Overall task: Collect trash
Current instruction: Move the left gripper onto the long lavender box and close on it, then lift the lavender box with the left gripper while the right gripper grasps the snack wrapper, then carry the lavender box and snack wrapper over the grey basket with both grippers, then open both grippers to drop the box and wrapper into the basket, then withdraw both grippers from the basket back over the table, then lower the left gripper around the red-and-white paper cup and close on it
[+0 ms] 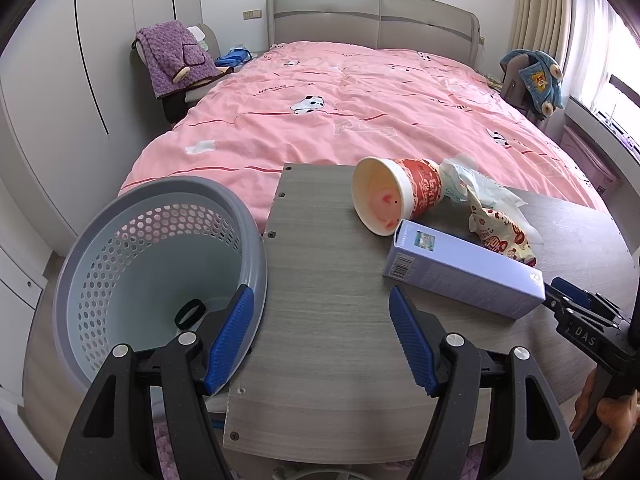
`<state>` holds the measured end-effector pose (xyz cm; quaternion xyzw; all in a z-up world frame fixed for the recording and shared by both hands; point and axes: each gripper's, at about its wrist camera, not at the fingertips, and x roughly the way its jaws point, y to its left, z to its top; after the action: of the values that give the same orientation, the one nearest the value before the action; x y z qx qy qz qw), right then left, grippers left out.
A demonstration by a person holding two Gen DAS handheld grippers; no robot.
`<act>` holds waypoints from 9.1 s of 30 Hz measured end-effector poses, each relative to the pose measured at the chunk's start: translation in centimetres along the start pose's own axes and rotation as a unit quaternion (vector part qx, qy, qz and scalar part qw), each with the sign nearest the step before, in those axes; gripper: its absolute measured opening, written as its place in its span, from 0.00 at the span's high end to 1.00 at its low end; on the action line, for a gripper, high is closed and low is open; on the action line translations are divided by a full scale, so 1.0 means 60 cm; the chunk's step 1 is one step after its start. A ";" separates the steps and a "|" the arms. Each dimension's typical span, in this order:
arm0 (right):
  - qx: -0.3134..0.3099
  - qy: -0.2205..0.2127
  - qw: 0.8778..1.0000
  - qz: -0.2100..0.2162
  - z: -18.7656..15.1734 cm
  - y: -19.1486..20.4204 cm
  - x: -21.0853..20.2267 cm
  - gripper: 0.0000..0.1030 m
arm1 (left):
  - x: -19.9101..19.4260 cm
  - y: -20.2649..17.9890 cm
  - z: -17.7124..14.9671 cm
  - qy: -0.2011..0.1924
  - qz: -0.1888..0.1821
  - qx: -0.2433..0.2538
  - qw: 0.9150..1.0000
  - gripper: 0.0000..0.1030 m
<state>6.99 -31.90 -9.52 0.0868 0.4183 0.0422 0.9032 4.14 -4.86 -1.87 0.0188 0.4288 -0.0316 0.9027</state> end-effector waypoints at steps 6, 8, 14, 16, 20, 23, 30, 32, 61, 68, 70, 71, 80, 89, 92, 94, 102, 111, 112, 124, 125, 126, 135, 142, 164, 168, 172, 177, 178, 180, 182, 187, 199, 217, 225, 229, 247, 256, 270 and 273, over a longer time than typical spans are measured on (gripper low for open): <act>0.001 -0.008 1.000 -0.010 0.015 -0.006 -0.002 0.47 | -0.003 0.007 -0.001 -0.005 -0.001 -0.007 1.000 0.35; 0.001 -0.009 1.000 -0.012 0.019 -0.009 0.001 0.47 | -0.003 0.007 -0.001 -0.004 -0.002 -0.007 1.000 0.35; -0.009 -0.006 1.000 -0.005 0.029 -0.007 0.011 0.47 | -0.004 0.008 -0.001 -0.006 -0.001 -0.008 1.000 0.35; -0.017 -0.007 1.000 -0.001 0.029 0.000 0.008 0.47 | -0.004 0.010 -0.001 -0.008 0.000 -0.011 1.000 0.35; -0.027 -0.004 1.000 0.008 0.023 0.010 0.002 0.47 | -0.005 0.013 -0.002 -0.007 0.000 -0.013 1.000 0.35; -0.037 -0.001 0.999 0.016 0.017 0.021 -0.003 0.47 | -0.004 0.013 -0.003 -0.006 -0.001 -0.013 1.000 0.35; -0.058 0.007 0.997 0.041 0.002 0.059 -0.009 0.47 | -0.003 0.014 -0.002 -0.007 -0.001 -0.014 1.000 0.35; -0.061 0.009 0.997 0.053 -0.005 0.073 -0.012 0.47 | -0.004 0.016 -0.003 -0.007 -0.001 -0.016 1.000 0.35; -0.004 -0.012 0.997 0.077 -0.043 0.061 -0.057 0.47 | 0.037 -0.051 -0.003 0.045 -0.049 -0.004 0.998 0.35; 0.015 -0.021 0.996 0.080 -0.039 0.039 -0.058 0.47 | 0.072 -0.070 -0.003 0.068 -0.035 -0.004 0.997 0.35; 0.017 -0.023 0.996 0.079 -0.038 0.036 -0.057 0.47 | 0.081 -0.072 -0.003 0.072 -0.031 -0.004 0.997 0.35; 0.019 -0.025 0.996 0.079 -0.039 0.034 -0.057 0.47 | 0.084 -0.071 -0.004 0.073 -0.029 -0.004 0.997 0.35; 0.019 -0.034 0.997 0.074 -0.018 0.034 -0.054 0.47 | 0.110 -0.063 -0.013 0.087 -0.033 -0.009 0.996 0.55; -0.002 -0.036 0.997 0.071 -0.011 0.051 -0.042 0.47 | 0.103 -0.043 -0.023 0.084 -0.043 -0.005 0.996 0.70; -0.022 -0.039 0.997 0.066 -0.003 0.058 -0.036 0.47 | 0.091 -0.034 -0.022 0.076 -0.043 -0.008 0.996 0.70; -0.039 -0.041 0.996 0.065 0.005 0.064 -0.032 0.47 | 0.077 -0.029 -0.020 0.065 -0.040 -0.005 0.997 0.70; -0.083 -0.048 0.994 0.057 0.048 0.083 -0.012 0.47 | 0.039 -0.005 -0.015 0.036 -0.029 -0.008 0.999 0.70; -0.119 -0.037 0.991 0.042 0.083 0.108 0.027 0.47 | 0.023 0.011 -0.003 0.024 -0.034 -0.019 0.999 0.70; -0.125 -0.035 0.991 0.036 0.084 0.111 0.033 0.47 | 0.022 0.012 -0.003 0.023 -0.034 -0.020 0.999 0.70; -0.172 -0.019 0.985 -0.002 0.070 0.134 0.050 0.81 | 0.016 0.025 0.002 0.021 -0.037 -0.030 0.999 0.70; -0.169 -0.020 0.985 0.000 0.069 0.133 0.047 0.83 | 0.015 0.025 0.002 0.020 -0.038 -0.031 0.999 0.70; -0.167 -0.020 0.986 0.003 0.069 0.133 0.045 0.84 | 0.013 0.026 0.002 0.019 -0.038 -0.031 0.999 0.70; -0.129 -0.031 0.991 0.030 0.049 0.137 0.005 0.88 | 0.003 0.034 -0.001 0.012 -0.044 -0.035 0.998 0.70; -0.101 -0.036 0.994 0.033 0.019 0.142 -0.028 0.88 | -0.009 0.048 -0.009 0.004 -0.046 -0.037 0.998 0.70; -0.108 -0.049 0.989 0.090 0.019 0.285 -0.033 0.88 | -0.032 0.195 -0.034 -0.030 0.002 -0.080 0.996 0.70; -0.124 -0.047 0.984 0.118 0.033 0.344 -0.015 0.88 | -0.023 0.239 -0.026 -0.032 0.020 -0.084 0.996 0.70; -0.144 -0.037 0.978 0.143 0.047 0.401 0.007 0.88 | -0.006 0.276 -0.023 -0.029 0.038 -0.090 0.995 0.70; -0.164 -0.021 0.972 0.164 0.055 0.461 0.037 0.88 | 0.018 0.309 -0.022 -0.017 0.040 -0.093 0.995 0.70; -0.167 -0.017 0.971 0.168 0.055 0.469 0.043 0.88 | 0.024 0.315 -0.021 -0.013 0.037 -0.095 0.995 0.70; -0.171 -0.012 0.970 0.171 0.052 0.481 0.049 0.88 | 0.034 0.325 -0.024 -0.008 0.034 -0.101 0.994 0.70; -0.175 -0.003 0.969 0.175 0.050 0.491 0.060 0.91 | 0.042 0.333 -0.024 -0.003 0.033 -0.103 0.994 0.70; -0.178 0.011 0.968 0.175 0.044 0.504 0.079 0.91 | 0.059 0.344 -0.028 0.006 0.032 -0.107 0.994 0.70; -0.166 0.011 0.970 0.179 0.044 0.499 0.082 0.88 | 0.058 0.347 -0.031 0.005 0.049 -0.110 0.993 0.52; -0.145 -0.010 0.976 0.163 0.025 0.457 0.033 0.63 | 0.019 0.328 -0.040 -0.008 0.057 -0.103 0.993 0.39; -0.125 -0.020 0.982 0.143 0.013 0.411 0.004 0.56 | 0.009 0.297 -0.034 -0.006 0.034 -0.090 0.995 0.38; -0.111 -0.022 0.985 0.131 0.007 0.376 -0.008 0.52 | 0.006 0.273 -0.028 -0.005 0.017 -0.081 0.997 0.37; -0.021 -0.045 0.997 0.053 -0.004 0.165 -0.051 0.47 | 0.023 0.081 0.057 0.014 -0.059 0.025 0.998 0.36; 0.027 -0.057 0.998 0.030 0.014 0.071 -0.066 0.46 | 0.039 -0.028 0.142 0.013 -0.089 0.101 0.991 0.34; 0.072 -0.071 0.995 0.007 0.044 -0.012 -0.077 0.37 | 0.148 -0.154 0.221 0.107 -0.113 0.220 0.963 0.32; 0.081 -0.072 0.994 0.003 0.043 -0.028 -0.077 0.36 | 0.172 -0.169 0.229 0.132 -0.115 0.242 0.954 0.32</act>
<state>5.97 -34.55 -4.73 0.1634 0.3535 0.0048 0.9210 20.52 -16.23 -1.30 0.1916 0.5228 -0.2352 0.7967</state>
